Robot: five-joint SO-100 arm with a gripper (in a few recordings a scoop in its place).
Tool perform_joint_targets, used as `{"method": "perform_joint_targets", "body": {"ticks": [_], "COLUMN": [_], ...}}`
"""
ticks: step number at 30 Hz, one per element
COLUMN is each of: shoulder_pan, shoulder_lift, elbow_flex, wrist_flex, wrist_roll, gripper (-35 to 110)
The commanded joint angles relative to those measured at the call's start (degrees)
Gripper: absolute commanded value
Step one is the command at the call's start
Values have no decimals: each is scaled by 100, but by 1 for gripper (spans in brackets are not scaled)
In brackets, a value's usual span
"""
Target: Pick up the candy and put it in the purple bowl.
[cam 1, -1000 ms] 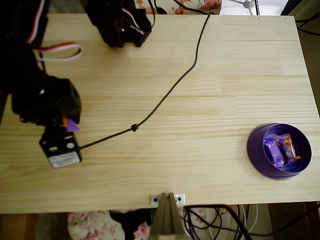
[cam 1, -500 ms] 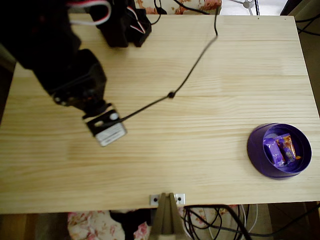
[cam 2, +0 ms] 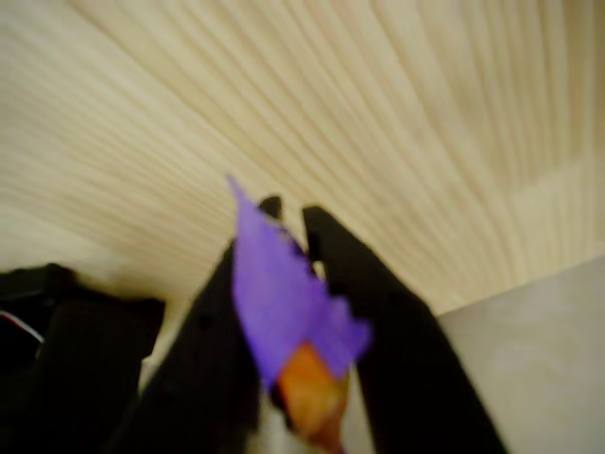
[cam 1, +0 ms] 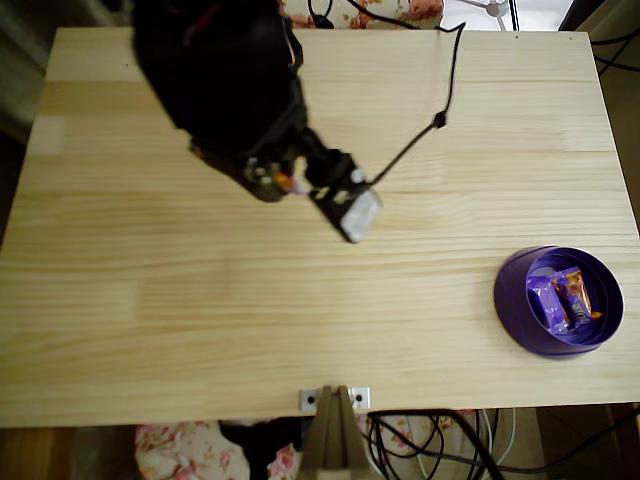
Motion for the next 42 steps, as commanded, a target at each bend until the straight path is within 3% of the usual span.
{"method": "perform_joint_targets", "body": {"ticks": [1,22,30,42], "shoulder_pan": [-659,-2373,-2751,-3287], "shoulder_lift": [-264,-4228,-6741,-7471], "elbow_flex": [-1090,-6653,-10837,-12120], "wrist_flex": [114,1266,2206,1811], "wrist_roll": [185,527,615,686], "gripper": [0,0,0,0]}}
